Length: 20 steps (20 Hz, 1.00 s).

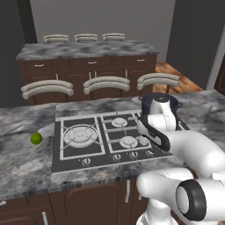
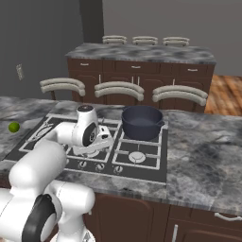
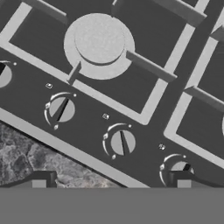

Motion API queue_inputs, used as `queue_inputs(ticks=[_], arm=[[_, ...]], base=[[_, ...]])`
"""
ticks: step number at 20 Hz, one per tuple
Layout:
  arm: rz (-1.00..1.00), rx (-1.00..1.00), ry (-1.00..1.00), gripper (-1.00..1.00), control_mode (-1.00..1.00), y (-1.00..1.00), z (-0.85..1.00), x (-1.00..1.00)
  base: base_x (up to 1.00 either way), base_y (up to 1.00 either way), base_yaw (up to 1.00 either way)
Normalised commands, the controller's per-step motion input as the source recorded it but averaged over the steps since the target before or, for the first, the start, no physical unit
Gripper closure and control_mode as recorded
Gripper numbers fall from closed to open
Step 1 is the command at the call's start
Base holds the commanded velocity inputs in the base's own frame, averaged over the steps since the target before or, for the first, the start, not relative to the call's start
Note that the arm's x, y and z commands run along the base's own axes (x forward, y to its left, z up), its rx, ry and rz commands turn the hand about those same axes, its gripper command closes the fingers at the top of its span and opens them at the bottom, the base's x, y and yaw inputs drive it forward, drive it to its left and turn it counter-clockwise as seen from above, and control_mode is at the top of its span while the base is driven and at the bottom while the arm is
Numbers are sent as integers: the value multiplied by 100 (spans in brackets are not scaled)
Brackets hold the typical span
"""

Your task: Turn on the burner for the pot on the stove. Wait thirty seconds for the pot to heat up. Then add the lime to the pot.

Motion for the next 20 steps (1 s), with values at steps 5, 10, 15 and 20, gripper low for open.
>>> queue_inputs(ticks=[5,10,15,20], arm=[[-13,2,0,-100,-100,0,28,0],[-8,3,0,-100,-100,0,28,-4],[-1,1,0,-100,-100,0,15,-15],[0,1,-3,-100,-100,0,21,-21]], base=[[0,0,0],[0,0,0],[0,0,0],[0,0,0]])
